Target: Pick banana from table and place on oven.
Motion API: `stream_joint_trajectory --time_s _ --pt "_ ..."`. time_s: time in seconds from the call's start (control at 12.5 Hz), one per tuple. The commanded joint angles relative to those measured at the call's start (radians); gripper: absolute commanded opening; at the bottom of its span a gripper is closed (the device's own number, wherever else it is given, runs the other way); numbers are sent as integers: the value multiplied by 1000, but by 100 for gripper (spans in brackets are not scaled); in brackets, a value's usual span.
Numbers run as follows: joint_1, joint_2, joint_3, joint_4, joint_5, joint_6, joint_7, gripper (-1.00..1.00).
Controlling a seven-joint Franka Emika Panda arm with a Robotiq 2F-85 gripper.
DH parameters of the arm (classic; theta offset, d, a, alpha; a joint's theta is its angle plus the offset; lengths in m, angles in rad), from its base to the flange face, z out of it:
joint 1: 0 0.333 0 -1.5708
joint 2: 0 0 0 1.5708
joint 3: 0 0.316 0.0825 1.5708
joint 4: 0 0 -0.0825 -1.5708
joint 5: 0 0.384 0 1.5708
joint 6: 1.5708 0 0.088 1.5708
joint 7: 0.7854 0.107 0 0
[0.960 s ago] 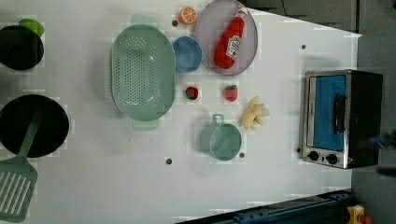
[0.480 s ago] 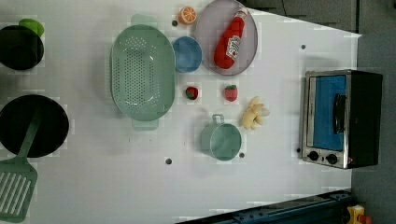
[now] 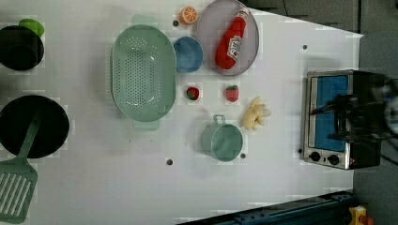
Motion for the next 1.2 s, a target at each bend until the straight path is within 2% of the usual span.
stream_joint_trajectory --time_s 0.08,0.56,0.88,1.2 --pt "8 40 -10 -25 4 133 41 100" --pt "7 207 -12 -160 5 499 40 100" --pt "7 267 -13 -248 5 642 41 100" --pt "7 353 -13 -270 6 761 41 100"
